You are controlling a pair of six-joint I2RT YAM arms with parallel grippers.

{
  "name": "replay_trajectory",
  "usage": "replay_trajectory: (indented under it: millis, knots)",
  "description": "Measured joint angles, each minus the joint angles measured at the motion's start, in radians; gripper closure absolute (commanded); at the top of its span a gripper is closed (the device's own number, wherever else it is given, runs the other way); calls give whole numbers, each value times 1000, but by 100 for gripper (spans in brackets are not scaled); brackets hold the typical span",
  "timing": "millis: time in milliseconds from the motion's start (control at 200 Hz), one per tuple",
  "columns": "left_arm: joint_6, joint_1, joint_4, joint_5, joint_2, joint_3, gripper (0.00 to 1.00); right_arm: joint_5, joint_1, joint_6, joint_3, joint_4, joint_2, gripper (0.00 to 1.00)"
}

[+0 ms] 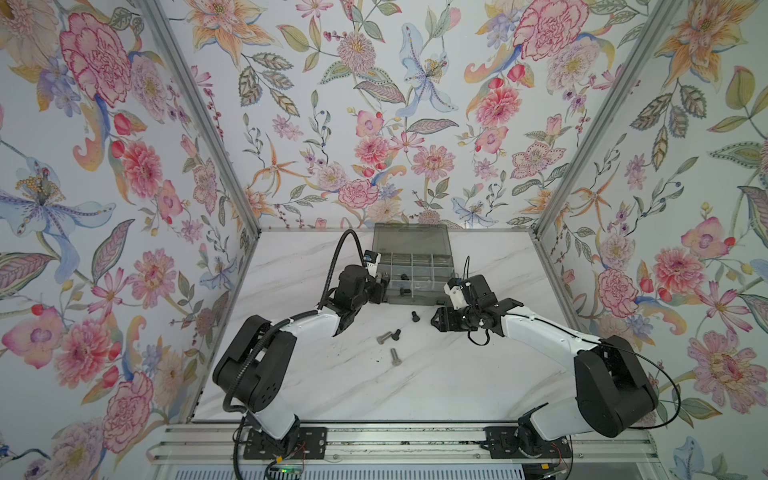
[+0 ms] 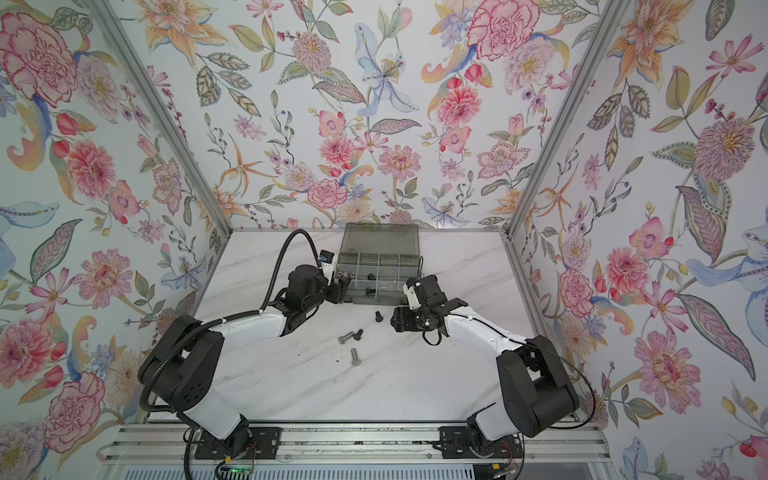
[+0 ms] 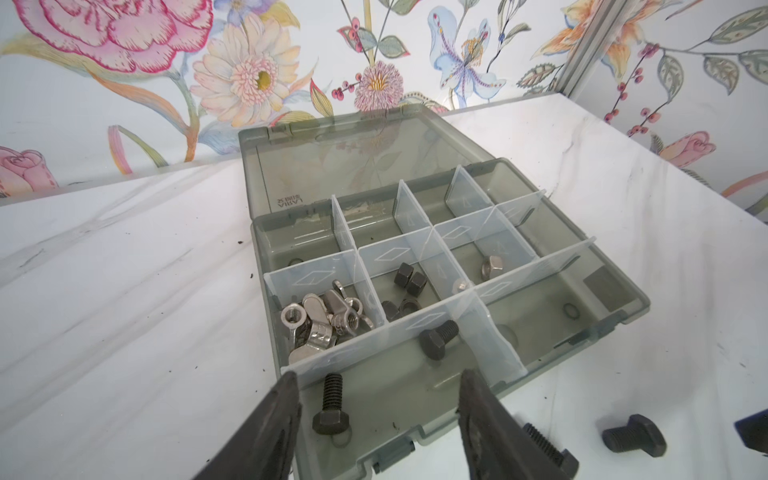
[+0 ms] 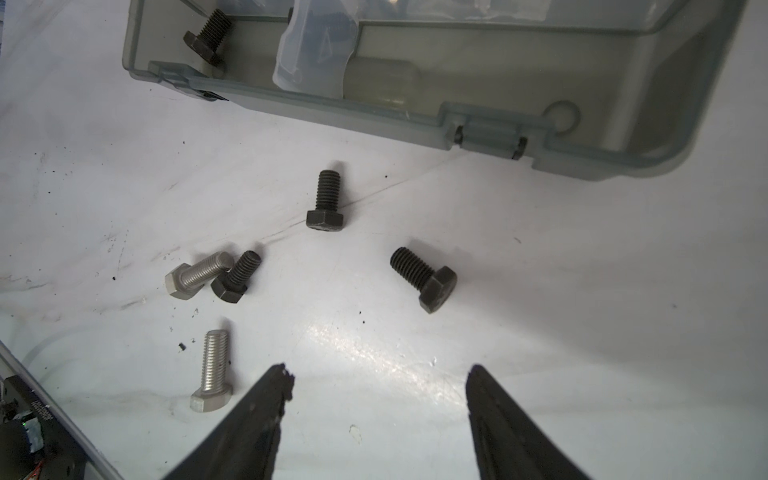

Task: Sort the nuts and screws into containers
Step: 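Carry the dark bolt into a front box compartment and open the left gripper, then move the left gripper down around a dark bolt beside the silver bolt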

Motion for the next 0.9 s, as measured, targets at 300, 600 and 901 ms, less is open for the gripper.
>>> replay_trajectory:
  millis: [300, 600, 901]
  knots:
    - [-97, 0, -35, -24, -199, -194, 30, 1, 48, 0, 3, 1, 18, 29]
    - [-210, -26, -55, -54, -380, -329, 26, 24, 93, 15, 35, 3, 68, 29]
    - [-280, -219, -201, -136, -296, -249, 25, 35, 93, 23, 38, 8, 77, 29]
